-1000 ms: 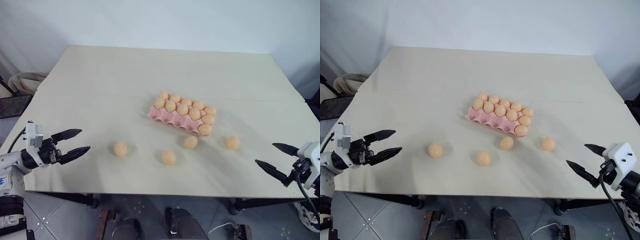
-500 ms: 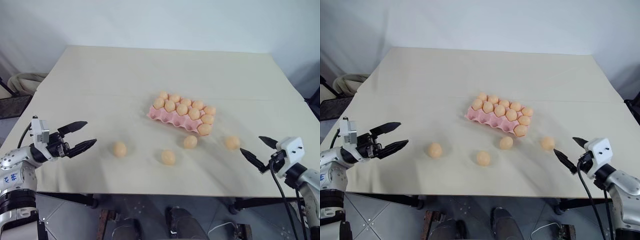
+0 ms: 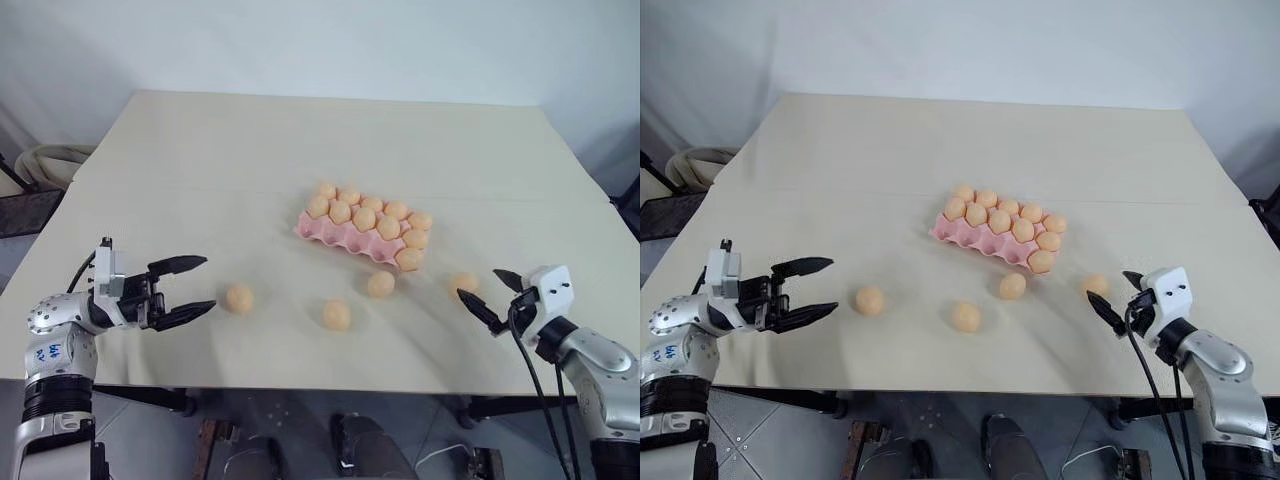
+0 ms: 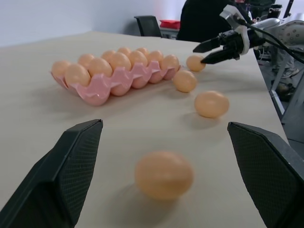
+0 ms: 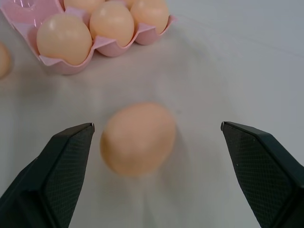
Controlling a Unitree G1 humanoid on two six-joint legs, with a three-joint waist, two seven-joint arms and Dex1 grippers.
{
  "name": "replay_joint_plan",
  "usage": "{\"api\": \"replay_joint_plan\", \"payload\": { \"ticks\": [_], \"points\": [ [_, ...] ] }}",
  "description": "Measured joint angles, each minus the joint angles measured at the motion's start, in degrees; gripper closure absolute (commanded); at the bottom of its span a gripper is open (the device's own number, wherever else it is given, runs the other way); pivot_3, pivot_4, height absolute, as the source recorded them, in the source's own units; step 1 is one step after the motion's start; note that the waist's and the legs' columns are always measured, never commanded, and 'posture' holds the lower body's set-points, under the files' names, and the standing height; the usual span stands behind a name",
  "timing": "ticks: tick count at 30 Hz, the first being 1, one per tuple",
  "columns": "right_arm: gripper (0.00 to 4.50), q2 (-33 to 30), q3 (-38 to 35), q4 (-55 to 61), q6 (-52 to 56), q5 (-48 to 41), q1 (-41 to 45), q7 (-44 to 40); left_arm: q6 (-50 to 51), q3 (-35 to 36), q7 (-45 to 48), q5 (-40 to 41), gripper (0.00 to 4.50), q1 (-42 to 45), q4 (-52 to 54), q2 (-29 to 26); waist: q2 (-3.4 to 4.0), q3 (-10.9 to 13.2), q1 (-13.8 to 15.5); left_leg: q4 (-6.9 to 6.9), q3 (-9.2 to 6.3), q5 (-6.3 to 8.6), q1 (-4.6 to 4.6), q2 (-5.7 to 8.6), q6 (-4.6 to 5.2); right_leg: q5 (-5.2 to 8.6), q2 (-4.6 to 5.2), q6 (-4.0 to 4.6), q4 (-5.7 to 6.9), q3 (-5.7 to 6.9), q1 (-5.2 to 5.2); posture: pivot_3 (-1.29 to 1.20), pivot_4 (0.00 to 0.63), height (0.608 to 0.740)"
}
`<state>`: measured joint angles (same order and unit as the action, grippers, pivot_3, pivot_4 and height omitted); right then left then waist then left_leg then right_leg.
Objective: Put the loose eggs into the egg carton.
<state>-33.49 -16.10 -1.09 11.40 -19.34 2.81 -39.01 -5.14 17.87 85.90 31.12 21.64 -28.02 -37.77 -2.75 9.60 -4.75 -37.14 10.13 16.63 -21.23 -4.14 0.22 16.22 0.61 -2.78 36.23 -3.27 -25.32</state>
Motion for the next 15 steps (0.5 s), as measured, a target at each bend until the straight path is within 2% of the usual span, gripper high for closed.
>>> {"api": "replay_joint_plan", "payload": {
  "ticks": [15],
  "points": [
    [0.00, 1.5, 4.1, -6.7, 3.8, 3.1, 7.0, 4.5, -5.0, 0.2, -1.4, -0.1, 0.02, 2.1, -2.5, 1.6, 0.00, 0.0, -0.1, -0.03, 0.03, -0.03, -0.01, 0.00, 0.02, -0.01, -0.03, -0.02, 0.06, -0.03, -0.04, 0.00, 0.150, 0.740]
  ]
}}
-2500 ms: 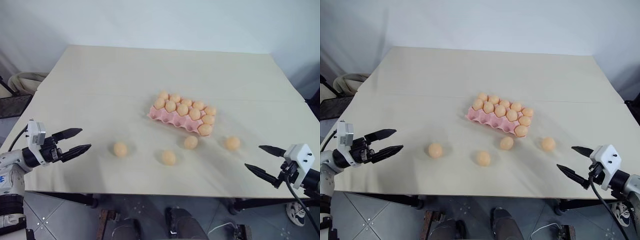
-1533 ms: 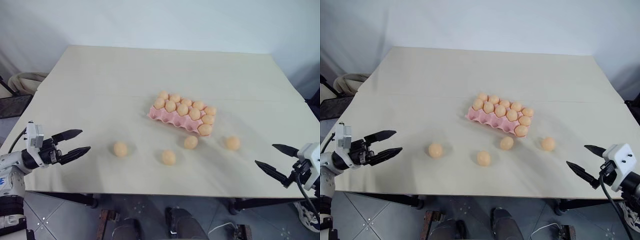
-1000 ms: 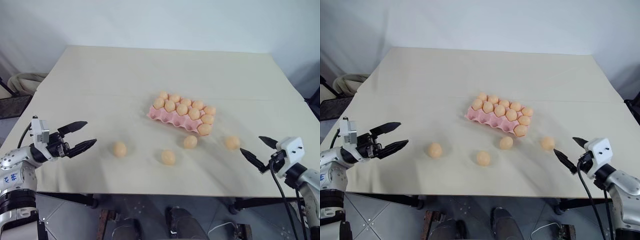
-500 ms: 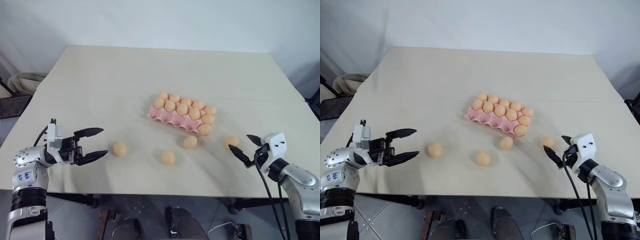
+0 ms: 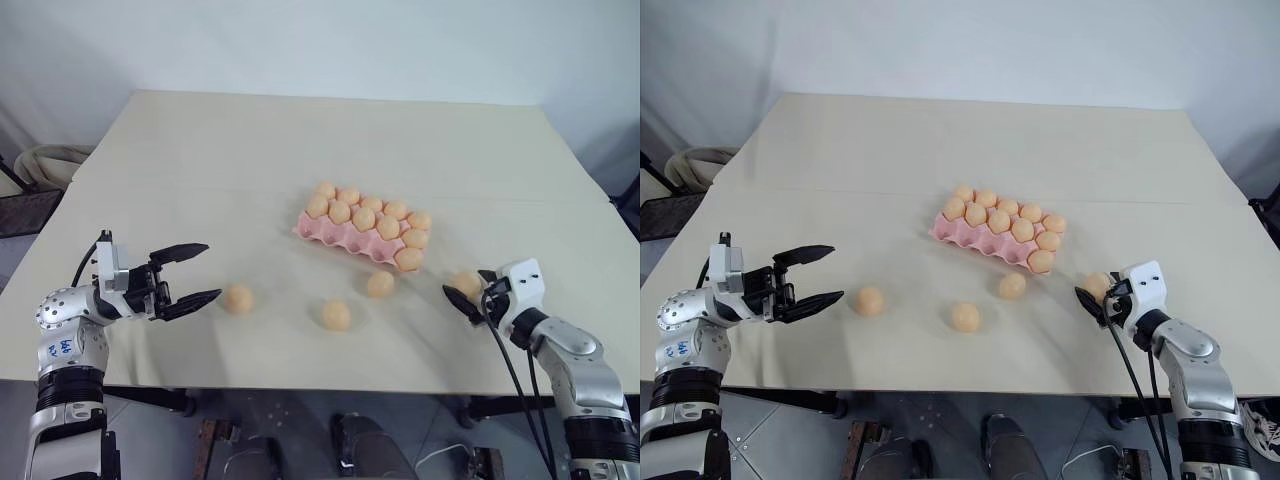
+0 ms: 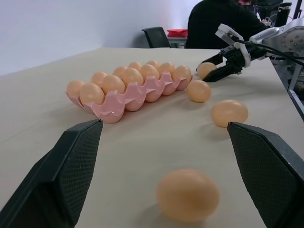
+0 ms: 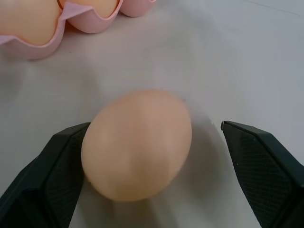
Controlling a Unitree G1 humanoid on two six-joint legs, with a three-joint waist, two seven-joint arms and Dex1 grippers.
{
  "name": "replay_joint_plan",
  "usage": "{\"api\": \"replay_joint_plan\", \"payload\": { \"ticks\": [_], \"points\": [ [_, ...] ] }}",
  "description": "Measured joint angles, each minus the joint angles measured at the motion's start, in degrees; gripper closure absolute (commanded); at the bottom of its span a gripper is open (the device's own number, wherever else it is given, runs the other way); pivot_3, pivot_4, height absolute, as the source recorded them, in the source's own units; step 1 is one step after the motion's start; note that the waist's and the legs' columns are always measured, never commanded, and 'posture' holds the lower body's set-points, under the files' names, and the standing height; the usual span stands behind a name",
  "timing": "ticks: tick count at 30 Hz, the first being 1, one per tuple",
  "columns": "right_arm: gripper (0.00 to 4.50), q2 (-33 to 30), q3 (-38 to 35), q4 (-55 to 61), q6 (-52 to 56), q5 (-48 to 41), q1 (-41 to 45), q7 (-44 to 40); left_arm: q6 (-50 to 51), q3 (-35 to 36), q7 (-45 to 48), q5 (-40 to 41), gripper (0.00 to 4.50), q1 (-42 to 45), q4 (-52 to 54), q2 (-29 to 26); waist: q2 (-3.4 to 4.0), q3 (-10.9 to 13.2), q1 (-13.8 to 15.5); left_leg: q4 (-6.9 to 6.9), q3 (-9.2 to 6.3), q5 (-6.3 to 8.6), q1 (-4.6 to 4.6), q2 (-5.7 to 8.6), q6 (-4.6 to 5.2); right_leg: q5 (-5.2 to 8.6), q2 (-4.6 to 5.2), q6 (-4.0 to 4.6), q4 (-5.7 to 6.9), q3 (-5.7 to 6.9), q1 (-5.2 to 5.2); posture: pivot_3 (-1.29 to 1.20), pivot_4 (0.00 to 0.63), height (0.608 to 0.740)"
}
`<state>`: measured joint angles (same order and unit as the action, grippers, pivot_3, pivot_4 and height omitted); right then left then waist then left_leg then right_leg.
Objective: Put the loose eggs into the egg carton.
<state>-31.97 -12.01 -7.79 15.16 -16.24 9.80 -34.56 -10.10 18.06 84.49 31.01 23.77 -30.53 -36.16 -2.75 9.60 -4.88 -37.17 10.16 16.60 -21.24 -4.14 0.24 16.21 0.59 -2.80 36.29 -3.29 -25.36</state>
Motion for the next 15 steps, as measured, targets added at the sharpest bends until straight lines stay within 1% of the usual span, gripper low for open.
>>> {"api": "replay_joint_plan", "payload": {
  "ticks": [4, 7, 12, 13, 15],
  "points": [
    [0.00, 0.0, 0.2, -1.2, 0.0, 0.5, 1.1, 0.9, 0.0, 0.0, -0.3, 0.0, 0.02, 0.0, 0.0, 0.0, 0.00, 0.0, 0.1, -0.03, -0.01, -0.01, 0.01, 0.00, 0.01, 0.00, 0.01, 0.00, 0.05, 0.01, 0.00, 0.00, 0.150, 0.740],
    [0.55, 0.0, 0.3, -1.6, -0.1, 0.5, 1.5, 0.9, 0.0, 0.0, -0.6, 0.0, 0.00, 0.0, 0.0, 0.0, -0.01, 0.0, 0.1, -0.03, -0.01, -0.01, 0.01, 0.01, 0.01, 0.00, 0.02, 0.00, 0.06, 0.01, 0.00, 0.00, 0.150, 0.740],
    [2.28, 0.0, 0.4, -1.4, 0.2, 0.5, 1.5, 0.9, 0.1, 0.0, -1.4, 0.0, 0.00, 0.0, 0.0, 0.0, -0.01, 0.0, 0.1, -0.01, -0.01, -0.01, 0.00, 0.00, 0.01, 0.00, 0.01, 0.00, 0.06, 0.01, 0.00, 0.00, 0.150, 0.740],
    [2.41, 0.0, 0.4, -1.2, 0.4, 0.4, 1.3, 0.9, 0.1, 0.0, -1.5, 0.0, 0.00, 0.0, 0.0, 0.0, -0.01, 0.0, 0.1, 0.00, -0.01, -0.02, 0.00, 0.00, 0.00, 0.00, 0.01, 0.00, 0.06, 0.01, 0.00, 0.00, 0.150, 0.740],
    [2.43, 0.0, 0.3, -0.3, 0.8, 0.3, 0.7, 0.9, 0.1, 0.1, -1.8, 0.0, 0.00, 0.0, -0.2, -0.1, 0.00, 0.0, 0.1, 0.00, -0.01, -0.01, 0.00, 0.00, 0.00, 0.00, 0.01, 0.00, 0.06, 0.01, 0.00, 0.00, 0.150, 0.740]
  ]
}}
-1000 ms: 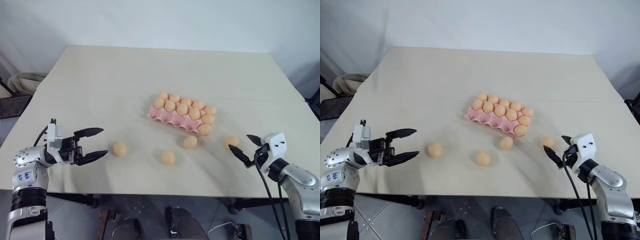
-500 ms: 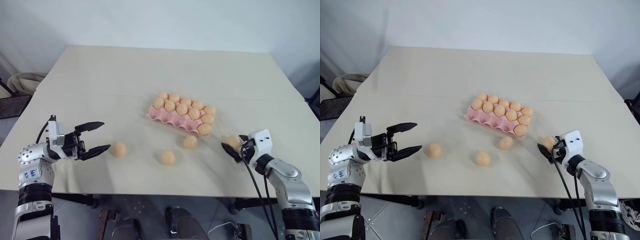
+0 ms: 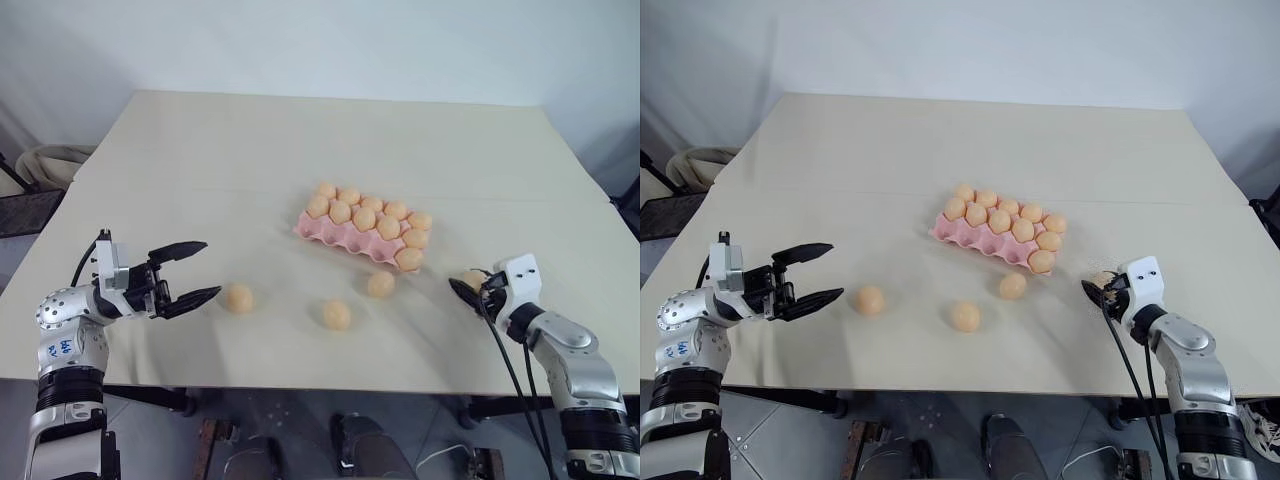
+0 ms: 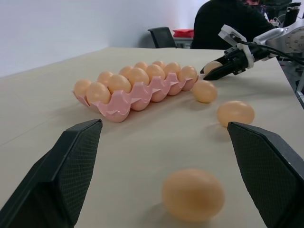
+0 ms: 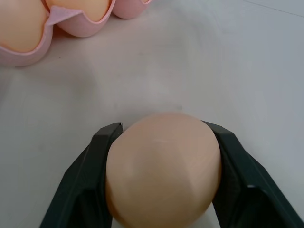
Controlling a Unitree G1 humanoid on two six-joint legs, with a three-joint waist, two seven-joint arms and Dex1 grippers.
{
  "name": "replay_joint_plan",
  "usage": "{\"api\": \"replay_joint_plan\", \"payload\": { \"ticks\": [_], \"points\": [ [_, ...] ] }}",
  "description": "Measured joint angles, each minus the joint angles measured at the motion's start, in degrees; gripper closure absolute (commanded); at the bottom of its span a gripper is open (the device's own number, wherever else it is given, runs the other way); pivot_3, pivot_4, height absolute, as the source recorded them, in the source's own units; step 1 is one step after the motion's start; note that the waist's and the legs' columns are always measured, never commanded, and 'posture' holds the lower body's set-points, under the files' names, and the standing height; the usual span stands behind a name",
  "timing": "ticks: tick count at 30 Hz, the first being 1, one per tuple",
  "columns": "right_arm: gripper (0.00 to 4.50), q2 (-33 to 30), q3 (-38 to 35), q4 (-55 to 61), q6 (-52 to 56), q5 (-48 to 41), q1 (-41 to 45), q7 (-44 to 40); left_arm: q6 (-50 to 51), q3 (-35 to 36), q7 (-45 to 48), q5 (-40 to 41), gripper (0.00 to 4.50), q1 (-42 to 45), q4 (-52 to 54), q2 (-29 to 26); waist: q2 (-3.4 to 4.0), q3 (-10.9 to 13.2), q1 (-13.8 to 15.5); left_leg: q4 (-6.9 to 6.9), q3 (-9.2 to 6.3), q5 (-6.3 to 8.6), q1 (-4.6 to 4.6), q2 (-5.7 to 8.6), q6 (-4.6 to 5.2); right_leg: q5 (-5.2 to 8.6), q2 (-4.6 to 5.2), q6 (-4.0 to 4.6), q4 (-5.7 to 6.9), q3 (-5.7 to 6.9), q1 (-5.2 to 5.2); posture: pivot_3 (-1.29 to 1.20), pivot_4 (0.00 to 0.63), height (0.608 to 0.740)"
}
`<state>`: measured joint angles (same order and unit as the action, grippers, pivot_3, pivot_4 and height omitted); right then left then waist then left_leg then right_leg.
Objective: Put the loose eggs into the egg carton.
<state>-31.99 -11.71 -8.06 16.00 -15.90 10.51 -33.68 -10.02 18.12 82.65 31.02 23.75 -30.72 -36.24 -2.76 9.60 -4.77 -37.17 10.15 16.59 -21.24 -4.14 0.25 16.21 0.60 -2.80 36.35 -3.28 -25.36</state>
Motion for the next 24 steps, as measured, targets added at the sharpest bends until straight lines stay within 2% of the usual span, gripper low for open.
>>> {"api": "replay_joint_plan", "payload": {
  "ticks": [4, 10, 16, 24],
  "points": [
    [2.43, -0.5, -0.1, 2.4, 2.0, -0.2, -0.8, 0.0, 0.1, 0.4, -0.2, 0.0, 0.00, 0.0, -1.4, -0.3, 0.00, 0.0, -0.1, 0.00, 0.01, 0.00, -0.01, 0.00, 0.00, 0.00, 0.00, 0.00, 0.00, -0.01, -0.02, 0.00, 0.150, 0.740],
    [2.43, -2.0, -0.1, 12.2, 8.6, -2.3, 0.3, -0.1, 0.3, 1.2, -0.4, 0.0, 0.00, 0.0, -1.5, -0.5, 0.02, 0.0, -0.1, 0.01, 0.00, 0.00, -0.01, -0.01, -0.03, 0.01, -0.01, 0.02, 0.05, -0.01, -0.05, 0.00, 0.150, 0.740],
    [2.43, -0.3, 4.8, 21.5, 16.6, -3.6, 9.4, 1.4, 0.7, 1.2, -0.5, 0.0, 0.00, -0.1, -1.3, -0.5, 0.02, 0.0, -0.2, 0.03, 0.00, 0.00, -0.01, -0.03, -0.03, 0.03, -0.03, 0.06, 0.07, 0.00, -0.10, 0.00, 0.150, 0.740],
    [2.43, 8.1, 15.7, 13.5, 15.8, 2.6, 19.2, 5.5, 0.6, 1.4, -0.9, 0.1, 0.00, -0.1, -1.1, 0.1, 0.01, 0.0, -0.1, 0.05, -0.01, 0.02, -0.21, -0.04, -0.06, 0.08, -0.03, 0.13, -0.03, 0.07, -0.23, 0.00, 0.150, 0.740]
  ]
}}
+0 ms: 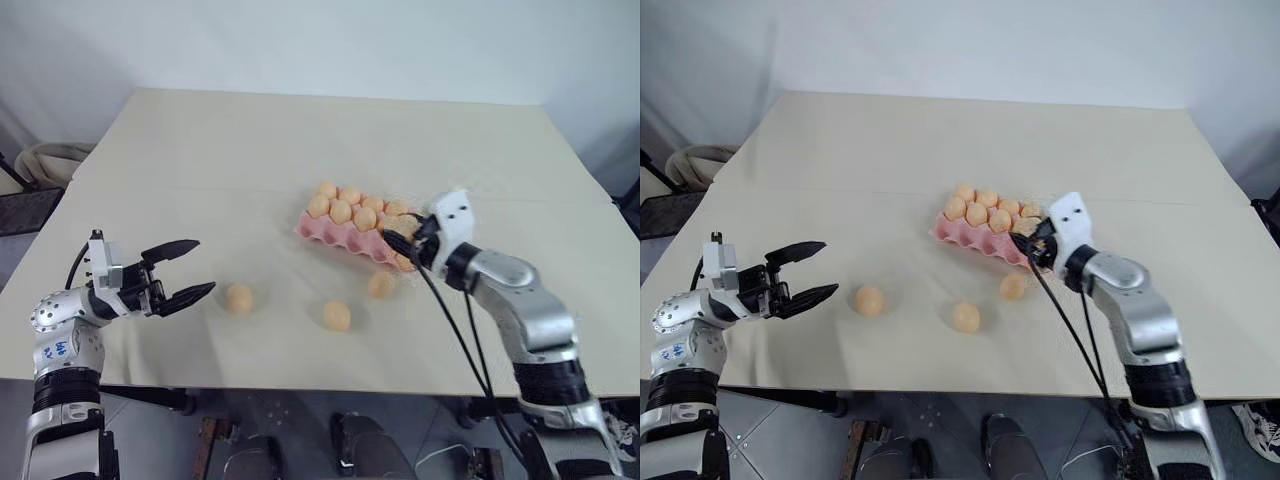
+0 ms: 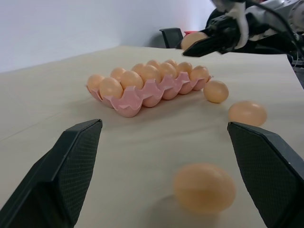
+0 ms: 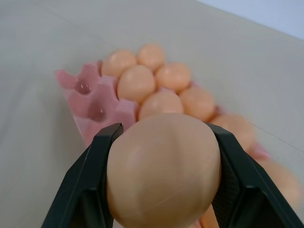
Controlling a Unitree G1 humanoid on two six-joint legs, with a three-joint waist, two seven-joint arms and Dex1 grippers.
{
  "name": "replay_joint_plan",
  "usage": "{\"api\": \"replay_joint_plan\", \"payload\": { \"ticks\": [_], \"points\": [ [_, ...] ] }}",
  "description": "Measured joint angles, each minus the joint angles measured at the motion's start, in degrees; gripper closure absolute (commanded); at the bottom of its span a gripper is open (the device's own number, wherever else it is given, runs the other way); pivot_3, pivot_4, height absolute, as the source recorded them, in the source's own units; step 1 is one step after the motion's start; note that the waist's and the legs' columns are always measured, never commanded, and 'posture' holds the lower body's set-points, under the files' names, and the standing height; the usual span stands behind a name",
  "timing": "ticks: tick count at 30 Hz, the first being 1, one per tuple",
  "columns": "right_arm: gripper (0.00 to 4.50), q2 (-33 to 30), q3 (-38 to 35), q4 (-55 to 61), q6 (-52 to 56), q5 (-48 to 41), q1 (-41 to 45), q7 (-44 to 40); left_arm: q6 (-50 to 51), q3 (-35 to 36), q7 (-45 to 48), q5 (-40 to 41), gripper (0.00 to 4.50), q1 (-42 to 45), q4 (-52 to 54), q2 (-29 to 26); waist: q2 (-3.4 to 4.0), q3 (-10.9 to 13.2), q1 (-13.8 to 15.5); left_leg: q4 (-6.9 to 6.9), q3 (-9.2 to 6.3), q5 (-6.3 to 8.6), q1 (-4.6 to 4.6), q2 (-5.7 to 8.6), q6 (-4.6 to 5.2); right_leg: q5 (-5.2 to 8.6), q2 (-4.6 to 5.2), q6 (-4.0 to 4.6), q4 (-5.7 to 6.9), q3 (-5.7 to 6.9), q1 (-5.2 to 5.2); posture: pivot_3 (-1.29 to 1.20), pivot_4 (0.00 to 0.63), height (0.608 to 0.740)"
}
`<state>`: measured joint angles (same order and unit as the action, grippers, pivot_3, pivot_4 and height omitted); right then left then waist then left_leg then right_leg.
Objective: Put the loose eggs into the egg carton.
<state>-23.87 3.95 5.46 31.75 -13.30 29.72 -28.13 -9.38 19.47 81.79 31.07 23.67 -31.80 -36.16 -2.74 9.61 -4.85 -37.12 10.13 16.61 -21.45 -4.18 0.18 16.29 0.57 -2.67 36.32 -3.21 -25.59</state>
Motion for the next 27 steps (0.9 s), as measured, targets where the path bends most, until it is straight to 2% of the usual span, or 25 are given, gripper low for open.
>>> {"api": "replay_joint_plan", "payload": {
  "ticks": [6, 13, 20, 27],
  "points": [
    [2.43, 2.4, 2.9, -9.3, -5.7, 4.5, 2.1, 0.5, 0.1, 0.2, -0.9, 0.2, 0.00, -2.0, 2.5, 0.1, 0.01, 0.0, -0.1, -0.01, 0.07, -0.07, -0.09, 0.00, -0.16, -0.01, 0.02, -0.04, -0.15, 0.02, -0.01, 0.00, 0.150, 0.740],
    [2.43, 2.4, 3.0, -10.1, -7.0, 5.7, 2.4, -0.1, 0.7, 0.9, -2.2, 0.6, 0.00, -4.0, 4.5, 0.1, 0.00, 0.0, -0.1, 0.02, 0.04, -0.12, -0.06, -0.07, -0.31, -0.01, -0.04, -0.05, -0.11, 0.04, -0.01, 0.00, 0.150, 0.740],
    [0.03, 2.2, 3.0, -8.0, -6.8, 5.7, 1.2, -1.5, 0.7, 0.9, -2.6, 0.7, 0.00, -3.9, 4.6, 0.1, 0.00, 0.0, -0.1, 0.02, 0.02, -0.13, -0.06, -0.06, -0.32, -0.01, -0.03, -0.04, -0.11, 0.05, -0.01, 0.00, 0.150, 0.740],
    [0.03, 1.4, 2.5, -4.2, -5.4, 5.2, 0.8, -2.8, 0.7, 0.8, -2.7, 0.7, 0.00, -2.9, 4.4, 0.1, 0.00, 0.0, -0.1, 0.05, 0.01, -0.12, -0.06, -0.07, -0.33, -0.01, -0.03, -0.04, -0.12, 0.06, -0.02, 0.00, 0.150, 0.740]
  ]
}}
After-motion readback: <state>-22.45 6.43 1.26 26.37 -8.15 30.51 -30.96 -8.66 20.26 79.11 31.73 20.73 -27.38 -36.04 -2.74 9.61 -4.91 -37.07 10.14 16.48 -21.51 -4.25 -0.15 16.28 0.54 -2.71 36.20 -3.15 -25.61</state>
